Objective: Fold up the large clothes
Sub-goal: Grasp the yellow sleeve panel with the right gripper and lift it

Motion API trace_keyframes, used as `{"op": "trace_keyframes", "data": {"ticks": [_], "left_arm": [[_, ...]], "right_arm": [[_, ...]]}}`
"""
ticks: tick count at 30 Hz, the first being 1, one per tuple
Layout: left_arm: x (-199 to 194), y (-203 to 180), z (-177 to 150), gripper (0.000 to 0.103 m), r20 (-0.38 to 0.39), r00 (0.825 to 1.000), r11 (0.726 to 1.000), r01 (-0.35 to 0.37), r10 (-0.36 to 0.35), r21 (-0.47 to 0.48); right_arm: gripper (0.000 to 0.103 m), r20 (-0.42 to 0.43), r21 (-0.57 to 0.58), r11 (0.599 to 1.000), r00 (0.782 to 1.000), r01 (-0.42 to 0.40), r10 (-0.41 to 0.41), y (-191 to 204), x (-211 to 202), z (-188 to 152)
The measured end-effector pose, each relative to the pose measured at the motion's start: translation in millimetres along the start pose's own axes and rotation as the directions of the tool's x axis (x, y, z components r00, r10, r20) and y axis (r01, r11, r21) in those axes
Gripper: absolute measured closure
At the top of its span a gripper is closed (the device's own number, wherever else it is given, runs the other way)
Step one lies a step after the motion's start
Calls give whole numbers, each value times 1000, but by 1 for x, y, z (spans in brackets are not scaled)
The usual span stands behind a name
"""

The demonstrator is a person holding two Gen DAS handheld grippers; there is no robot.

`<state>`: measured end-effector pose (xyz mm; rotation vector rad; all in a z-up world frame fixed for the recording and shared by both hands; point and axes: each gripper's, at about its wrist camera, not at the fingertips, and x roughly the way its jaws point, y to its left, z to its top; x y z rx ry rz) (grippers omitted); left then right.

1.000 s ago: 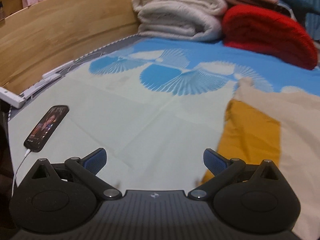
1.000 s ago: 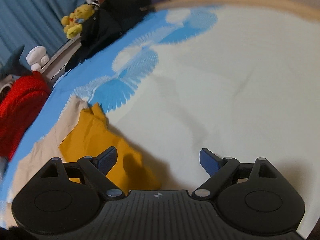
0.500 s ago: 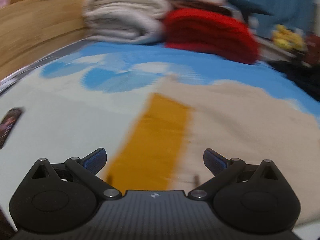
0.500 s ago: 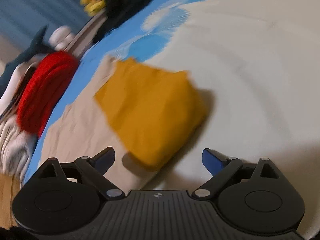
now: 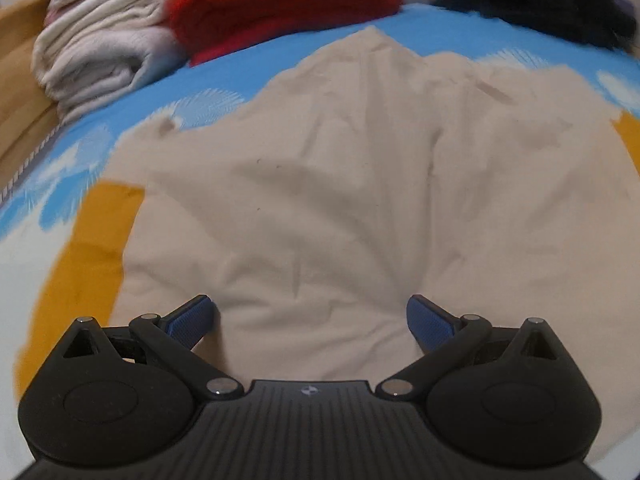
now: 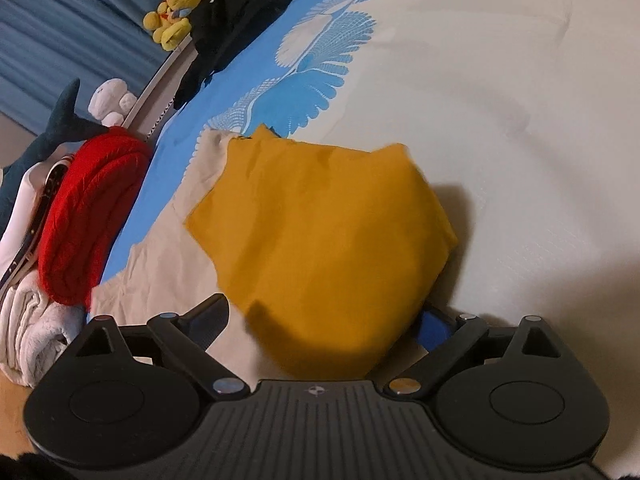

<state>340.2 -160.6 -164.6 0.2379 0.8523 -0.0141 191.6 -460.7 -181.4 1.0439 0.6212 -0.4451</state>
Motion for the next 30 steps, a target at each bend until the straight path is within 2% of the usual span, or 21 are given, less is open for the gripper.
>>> {"op": "trace_keyframes", "data": {"ticks": [5,6,7,8,9,12,14,16,19,22,25,27,29,30], "left_arm": [[5,8,3,0,-24,999,999,44,-45,-29],[6,10,2,0,-27,998,998,56,-57,-39],[6,14,3,0,-27,997,997,64,-66,-45],[6,15,2,0,-24,997,996,69,-71,-49],[6,15,0,0,-19,997,996,71,-72,-50],[4,19,-2,0,-9,996,995,85,-86,-61],[7,23,-2,0,-7,995,992,100,-100,-71],[8,26,-3,0,-1,993,991,114,-114,-76],[9,27,-2,0,8,992,989,125,-124,-74],[-1,37,0,0,-10,986,984,164,-166,-68],[-24,69,-6,0,-22,952,942,297,-304,-156],[-32,76,-18,0,-30,948,936,307,-316,-170],[-35,59,-36,0,-14,958,957,284,-285,-62],[-33,44,-47,0,23,973,973,231,-231,32]], "right_arm": [[7,18,30,999,999,-43,42,-6,10,8],[12,26,26,999,999,-45,44,-5,13,10],[45,41,20,999,999,-34,33,-2,14,10],[87,25,15,999,999,-46,45,-1,18,10],[91,4,27,997,997,-73,73,-1,20,10],[95,69,-45,991,990,-123,126,17,1,10],[95,120,-172,963,966,-208,230,42,-21,6],[95,147,-303,926,949,-226,280,61,-31,-4],[96,159,-424,900,970,-102,185,82,-22,-16],[96,183,-454,891,977,-11,105,95,-17,-17],[97,193,-469,882,980,40,58,106,-16,-15],[96,196,-470,881,979,51,48,106,-14,-20],[96,202,-468,882,978,58,43,106,-13,-26],[96,201,-460,886,979,60,38,104,-14,-29]]}}
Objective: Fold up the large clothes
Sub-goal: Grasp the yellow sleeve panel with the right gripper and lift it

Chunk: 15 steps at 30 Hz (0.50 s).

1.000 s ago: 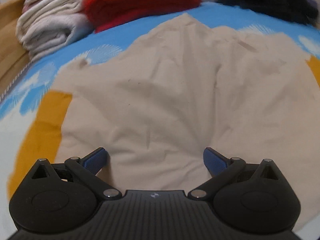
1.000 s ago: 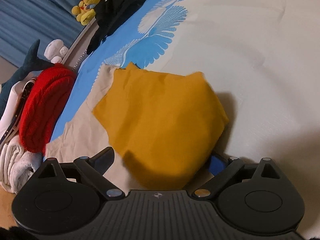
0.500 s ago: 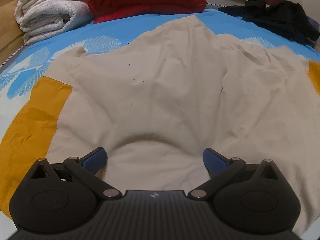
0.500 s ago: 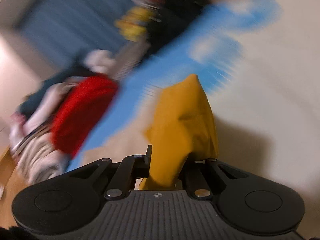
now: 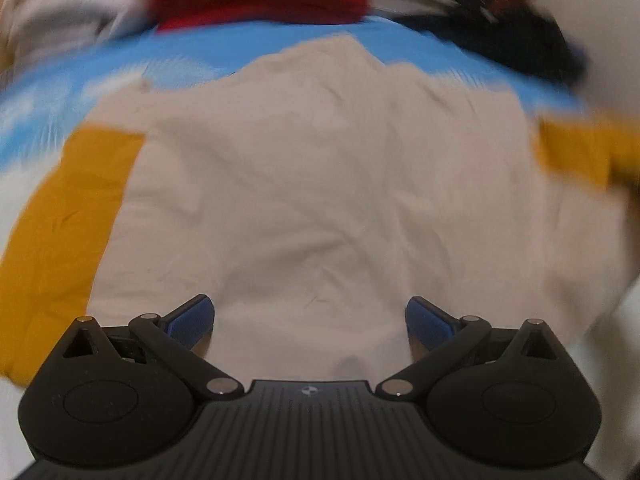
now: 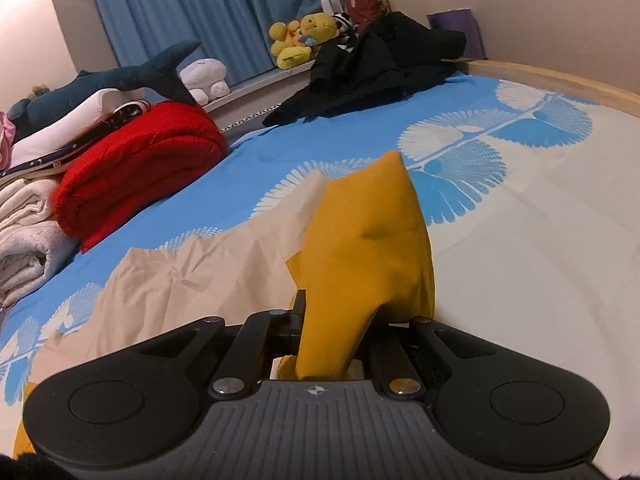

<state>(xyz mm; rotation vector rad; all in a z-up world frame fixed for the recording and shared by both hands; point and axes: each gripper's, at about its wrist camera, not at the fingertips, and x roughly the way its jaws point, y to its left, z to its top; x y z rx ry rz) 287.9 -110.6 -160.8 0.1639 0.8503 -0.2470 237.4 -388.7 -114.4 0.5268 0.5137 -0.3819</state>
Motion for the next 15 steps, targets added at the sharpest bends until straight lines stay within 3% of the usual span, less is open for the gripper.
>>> {"op": "trace_keyframes", "data": {"ticks": [2,3,7,9,11,12,14,15], "left_arm": [[7,-14,-15,0,73,996,996,-56,51,73],[8,-12,-14,0,71,997,998,-48,44,46],[8,8,-4,0,2,999,999,35,-35,-12],[-5,34,5,0,-75,993,990,83,-92,-115],[-29,81,8,0,-85,976,936,164,-199,-312],[-39,103,7,0,-87,974,910,161,-209,-382],[-60,150,3,0,-73,986,880,98,-149,-465],[-68,175,-1,0,-72,995,868,26,-71,-497]], "right_arm": [[96,-12,4,1000,1000,14,-14,-2,0,-2],[96,-20,2,1000,1000,20,-20,-1,-1,-3],[96,-52,56,998,999,17,-14,-8,-4,6],[96,-26,34,999,1000,2,-1,2,-11,12],[96,-19,-4,1000,1000,6,-6,14,-14,14],[96,-25,-17,1000,1000,17,-18,17,-12,15],[96,-42,-30,999,998,45,-46,18,-5,14],[96,-49,-35,998,997,59,-60,16,-1,12]]}}
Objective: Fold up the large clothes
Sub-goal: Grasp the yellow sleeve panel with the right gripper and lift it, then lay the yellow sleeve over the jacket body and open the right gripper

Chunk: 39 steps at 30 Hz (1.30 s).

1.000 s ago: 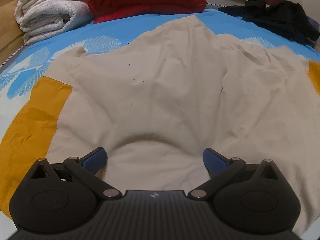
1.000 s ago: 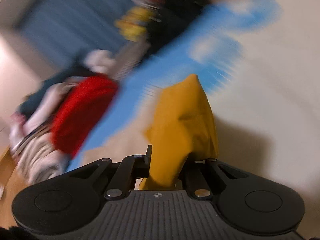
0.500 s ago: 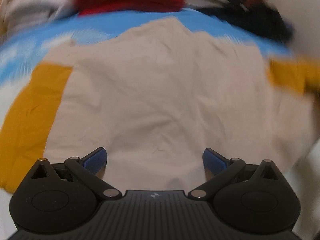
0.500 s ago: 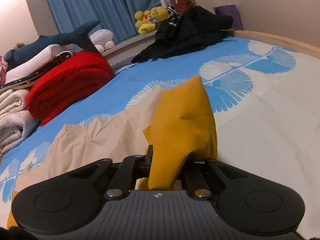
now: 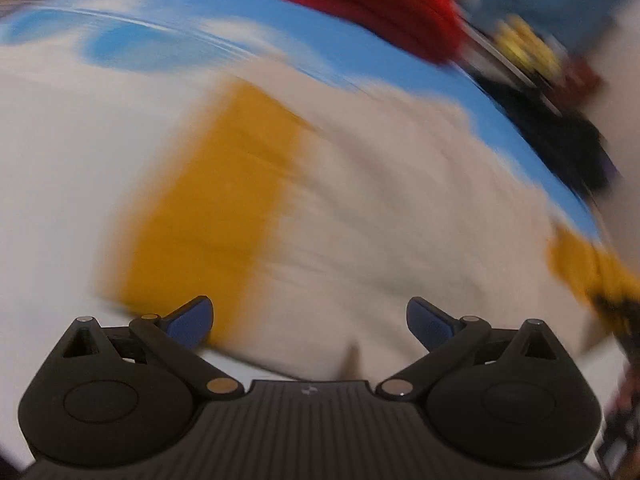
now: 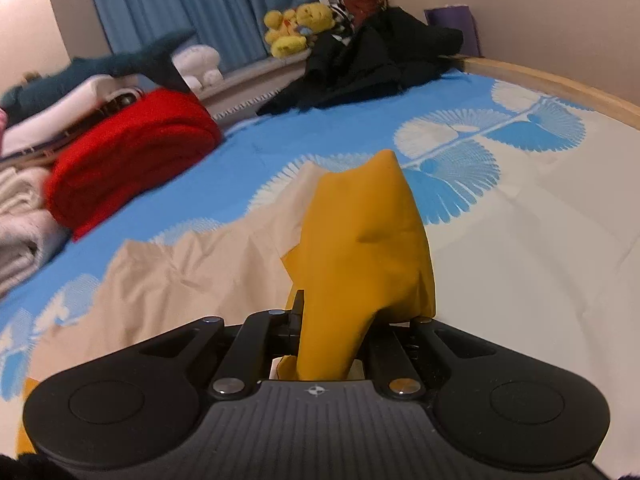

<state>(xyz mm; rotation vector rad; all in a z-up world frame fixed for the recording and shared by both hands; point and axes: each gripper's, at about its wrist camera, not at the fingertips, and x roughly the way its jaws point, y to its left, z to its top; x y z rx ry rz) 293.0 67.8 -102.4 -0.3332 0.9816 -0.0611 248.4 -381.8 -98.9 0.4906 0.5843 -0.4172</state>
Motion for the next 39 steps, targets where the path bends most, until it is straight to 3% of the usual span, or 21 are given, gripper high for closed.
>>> {"op": "trace_keyframes", "data": {"ticks": [2,4,6,9,11,13,15,17,20,21,23,24,25,28,32,35,37,39], "left_arm": [[-6,39,11,0,48,989,989,-133,137,-68],[13,74,17,1,-11,968,961,-251,252,-114],[38,93,16,1,-94,965,954,-256,243,-158],[46,73,14,0,-54,959,958,-280,277,-67],[48,74,13,0,-54,961,959,-274,271,-69],[45,78,11,0,-56,964,960,-264,260,-89],[44,80,10,0,-57,967,962,-254,249,-98],[42,78,7,0,-55,969,964,-244,240,-101],[42,84,8,0,-52,976,970,-216,211,-115],[42,88,10,0,-52,979,971,-202,197,-125],[41,94,12,0,-48,984,973,-174,169,-149],[40,96,12,0,-46,987,974,-159,154,-160],[39,99,14,0,-45,989,975,-145,139,-169],[35,107,16,1,-42,995,974,-100,93,-204],[24,125,20,1,-56,997,953,-73,59,-295],[7,141,23,3,-31,998,927,-56,48,-371],[-4,143,25,3,4,998,928,-57,63,-368],[-11,139,27,3,29,998,940,-38,51,-339]], "right_arm": [[96,-13,-5,999,999,37,-37,-3,8,-5],[96,-26,-2,998,997,70,-70,-7,14,-9],[96,-43,19,994,994,105,-104,-9,17,-10],[96,-15,44,992,993,122,-121,6,9,-4],[97,84,-59,995,994,80,-75,46,-12,1],[97,173,-233,972,985,28,13,101,-35,-5],[97,213,-454,890,964,-47,159,166,-58,-26],[97,188,-637,762,935,-117,300,219,-71,-56],[96,36,-819,525,894,-229,446,278,-79,-114],[96,-45,-864,426,883,-269,466,292,-77,-139],[96,-178,-896,297,880,-329,440,308,-65,-180],[96,-243,-890,272,884,-367,399,311,-54,-198],[96,-276,-878,276,885,-390,375,310,-46,-212],[96,-254,-893,256,884,-370,392,301,-42,-231],[96,-256,-887,251,866,-387,430,297,-54,-217],[94,-257,-923,152,861,-353,438,293,-67,-225],[93,-283,-935,76,858,-346,428,289,-67,-235],[93,-297,-937,42,856,-346,423,287,-65,-246]]}}
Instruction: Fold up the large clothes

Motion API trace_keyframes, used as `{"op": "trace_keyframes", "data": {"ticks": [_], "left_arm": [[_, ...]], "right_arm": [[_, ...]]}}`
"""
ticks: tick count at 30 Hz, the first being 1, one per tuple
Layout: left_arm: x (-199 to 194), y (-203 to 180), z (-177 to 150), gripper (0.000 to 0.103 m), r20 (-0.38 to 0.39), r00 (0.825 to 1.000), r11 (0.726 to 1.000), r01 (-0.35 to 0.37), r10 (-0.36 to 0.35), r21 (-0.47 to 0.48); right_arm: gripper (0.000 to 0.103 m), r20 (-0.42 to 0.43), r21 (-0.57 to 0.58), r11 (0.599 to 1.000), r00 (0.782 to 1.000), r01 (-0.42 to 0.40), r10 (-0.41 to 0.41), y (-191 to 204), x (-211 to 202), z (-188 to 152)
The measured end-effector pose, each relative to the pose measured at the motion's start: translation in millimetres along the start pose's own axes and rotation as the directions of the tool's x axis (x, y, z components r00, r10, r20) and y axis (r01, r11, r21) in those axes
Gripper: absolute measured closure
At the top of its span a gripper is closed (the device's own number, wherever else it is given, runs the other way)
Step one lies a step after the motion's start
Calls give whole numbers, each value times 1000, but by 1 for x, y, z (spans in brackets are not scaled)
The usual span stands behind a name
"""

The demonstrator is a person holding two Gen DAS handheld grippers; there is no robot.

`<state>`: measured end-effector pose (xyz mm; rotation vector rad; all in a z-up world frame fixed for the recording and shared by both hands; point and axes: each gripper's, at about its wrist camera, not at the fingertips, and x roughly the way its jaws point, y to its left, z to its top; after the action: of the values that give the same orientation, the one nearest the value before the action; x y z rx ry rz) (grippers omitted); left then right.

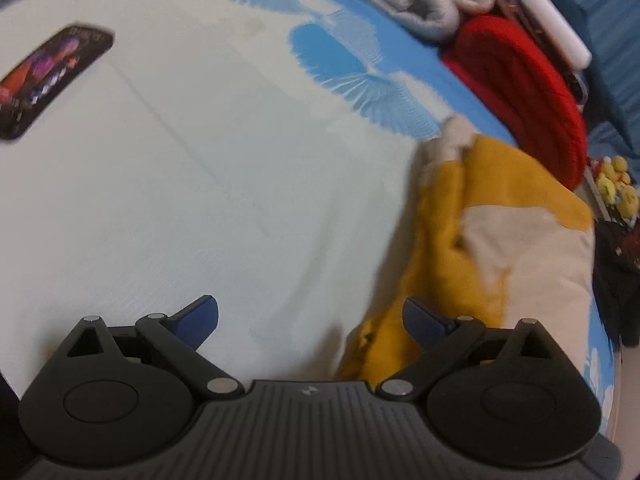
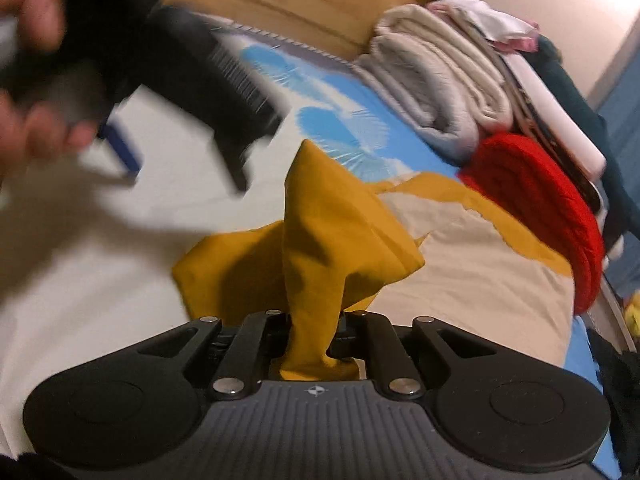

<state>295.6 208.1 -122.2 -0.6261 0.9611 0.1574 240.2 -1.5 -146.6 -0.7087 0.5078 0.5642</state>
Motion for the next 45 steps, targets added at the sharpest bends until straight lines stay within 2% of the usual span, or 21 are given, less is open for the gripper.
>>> {"op": "trace_keyframes", "data": {"ticks": [4,6,9,10,11,12,14,16,18,21,22,24,26,27,29,31,34,37,41,43,45], "left_arm": [[-11,-10,-1,3,30,997,997,76,-76,23],[-21,-17,0,3,78,990,992,114,-117,48],[-31,-31,0,3,84,975,975,195,-204,103],[-33,-36,-1,3,66,967,964,239,-248,117],[-32,-39,-2,3,52,959,955,271,-279,123],[-32,-43,-4,3,40,949,943,305,-313,132],[-34,-51,-10,3,26,936,924,341,-350,171],[-38,-65,-17,3,33,936,912,334,-351,237],[-39,-75,-23,3,26,925,889,357,-380,287],[-40,-85,-29,3,-21,867,826,482,-498,294],[-42,-90,-31,3,-26,851,807,508,-525,300],[-40,-102,-39,2,-40,835,781,529,-549,332],[-30,-115,-48,2,-75,842,776,523,-533,354],[-18,-120,-51,2,-102,857,790,507,-505,345],[6,-117,-55,2,-128,903,853,429,-410,298],[31,-104,-57,5,-113,955,920,295,-274,259],[48,-84,-55,17,-119,961,944,268,-249,191],[45,-77,-56,20,-105,962,941,270,-254,203],[24,-67,-57,17,-82,973,953,230,-218,197],[18,-69,-55,16,-72,976,951,218,-207,220],[19,-71,-54,16,-66,981,955,193,-183,225]], "right_arm": [[91,15,7,1000,1000,-6,6,9,2,2],[79,1,-22,1000,1000,-17,17,14,8,-2],[53,17,-46,997,998,-54,55,23,9,-7],[38,24,-10,996,995,-93,94,22,5,-7],[28,35,52,986,987,-161,159,17,1,-6],[27,65,136,959,968,-249,242,7,-6,-7],[30,140,284,864,909,-417,393,-13,-22,-10],[31,211,371,794,876,-481,433,-33,-44,-15],[31,281,418,787,889,-453,362,-58,-75,-24],[31,340,519,789,926,-329,162,-102,-115,-47],[31,342,559,782,936,-274,83,-114,-122,-56],[36,280,627,768,958,-133,-63,-134,-122,-72],[62,202,654,754,974,-55,-105,-143,-106,-83],[64,162,662,748,982,-36,-96,-142,-93,-89],[66,104,674,738,993,-34,-50,-133,-68,-98],[64,82,680,733,996,-21,-47,-114,-51,-107],[64,69,641,768,996,-4,-53,-92,-39,-113],[65,70,585,810,993,34,-91,-78,-29,-117],[64,72,599,800,996,-9,-43,-90,-38,-119],[62,83,614,787,997,-58,9,-110,-53,-114],[62,124,612,786,992,-87,14,-135,-69,-106]]}}
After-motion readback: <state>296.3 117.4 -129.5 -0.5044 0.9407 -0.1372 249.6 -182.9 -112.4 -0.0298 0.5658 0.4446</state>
